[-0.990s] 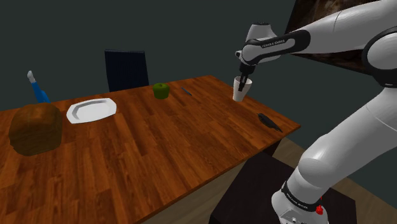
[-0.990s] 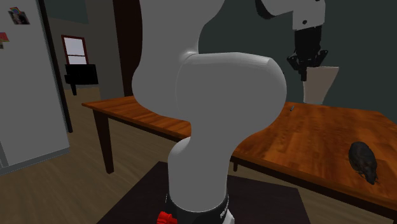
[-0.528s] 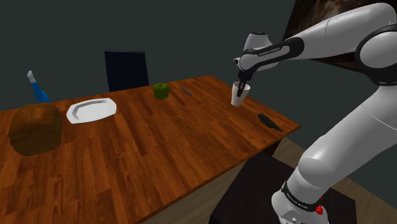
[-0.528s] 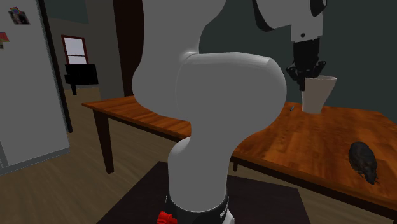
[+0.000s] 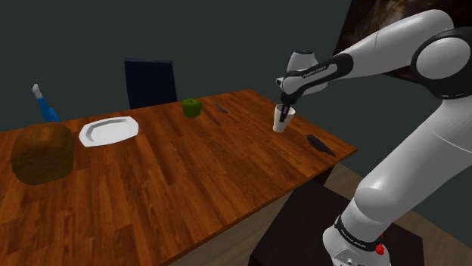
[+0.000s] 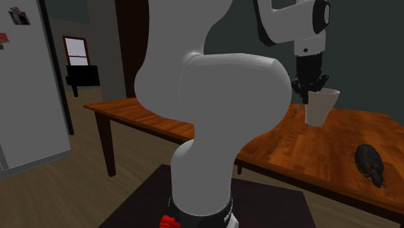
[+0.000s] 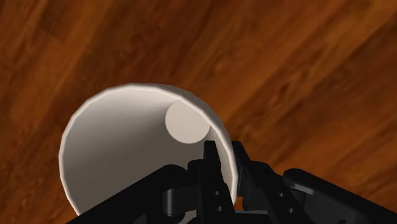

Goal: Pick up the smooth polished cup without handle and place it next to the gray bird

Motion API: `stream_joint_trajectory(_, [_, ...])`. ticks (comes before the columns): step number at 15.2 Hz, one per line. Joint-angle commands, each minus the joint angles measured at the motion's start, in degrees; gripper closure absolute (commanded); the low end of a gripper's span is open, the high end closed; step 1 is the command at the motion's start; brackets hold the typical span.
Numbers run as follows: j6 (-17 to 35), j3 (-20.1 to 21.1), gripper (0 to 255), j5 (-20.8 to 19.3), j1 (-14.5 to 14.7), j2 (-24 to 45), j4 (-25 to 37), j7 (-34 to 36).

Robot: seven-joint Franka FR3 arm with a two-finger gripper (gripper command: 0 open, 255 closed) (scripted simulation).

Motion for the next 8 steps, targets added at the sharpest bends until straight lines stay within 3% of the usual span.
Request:
stream_joint_trajectory(1, [1.63, -0.11, 255, -0.05, -0.06, 0.57, -1.01, 0.06])
stream_joint_trajectory(8, [6.53, -0.41, 255, 0.14, -0.11, 3.35, -3.17, 0.16])
